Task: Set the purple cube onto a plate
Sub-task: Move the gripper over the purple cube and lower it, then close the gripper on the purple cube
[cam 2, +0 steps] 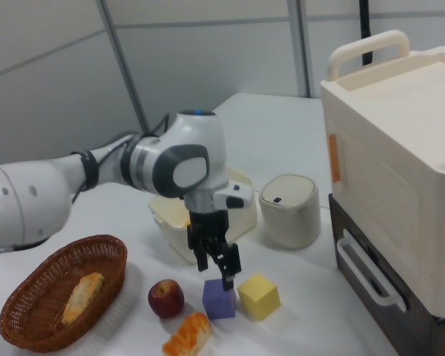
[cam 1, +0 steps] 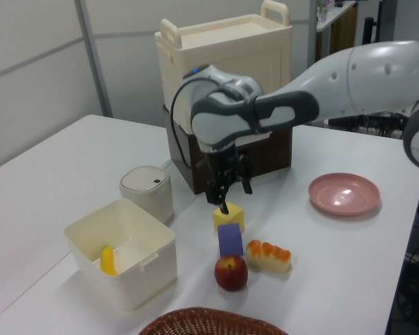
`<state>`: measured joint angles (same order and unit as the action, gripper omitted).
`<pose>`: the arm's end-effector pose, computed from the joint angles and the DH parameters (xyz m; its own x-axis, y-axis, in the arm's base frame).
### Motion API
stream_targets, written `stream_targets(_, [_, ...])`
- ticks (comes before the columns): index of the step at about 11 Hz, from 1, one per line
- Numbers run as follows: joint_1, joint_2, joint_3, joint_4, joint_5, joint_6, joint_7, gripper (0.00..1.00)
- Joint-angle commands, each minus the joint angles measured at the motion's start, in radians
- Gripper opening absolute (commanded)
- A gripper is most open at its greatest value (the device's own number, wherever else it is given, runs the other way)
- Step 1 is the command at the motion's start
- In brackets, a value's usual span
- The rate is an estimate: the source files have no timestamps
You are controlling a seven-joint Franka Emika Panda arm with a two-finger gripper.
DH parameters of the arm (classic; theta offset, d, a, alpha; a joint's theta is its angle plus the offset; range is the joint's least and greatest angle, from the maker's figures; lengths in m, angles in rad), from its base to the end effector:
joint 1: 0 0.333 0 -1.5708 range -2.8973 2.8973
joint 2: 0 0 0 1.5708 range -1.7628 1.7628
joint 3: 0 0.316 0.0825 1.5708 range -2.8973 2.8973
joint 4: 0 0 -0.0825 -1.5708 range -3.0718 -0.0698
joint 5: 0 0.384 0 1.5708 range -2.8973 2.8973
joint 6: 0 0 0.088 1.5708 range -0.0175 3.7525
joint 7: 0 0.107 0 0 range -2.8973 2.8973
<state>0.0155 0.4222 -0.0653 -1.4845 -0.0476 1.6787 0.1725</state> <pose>0.6552 -0.0313 0.4154 0.9540 -0.2143 -0.2098 -0.1950 -0.9747 0.1093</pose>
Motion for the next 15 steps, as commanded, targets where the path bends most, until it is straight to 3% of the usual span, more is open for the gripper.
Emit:
stream_targets(1, [0.007, 0.058, 0.002, 0.001, 0.025, 0.024, 0.118, 1.0])
stream_targets(4, [0.007, 0.073, 0.002, -0.005, 0.124, 0.096, 0.274, 1.0])
stream_targets(12, [0.024, 0.132, 0.001, -0.019, 0.1, 0.128, 0.305, 0.99])
stream_targets(13, [0.02, 0.132, 0.001, -0.017, 0.082, 0.122, 0.267, 0.66])
stream_targets(14, [0.015, 0.129, 0.001, -0.016, 0.081, 0.113, 0.209, 0.55])
stream_targets(15, [0.015, 0.125, -0.001, -0.016, 0.08, 0.105, 0.203, 0.61])
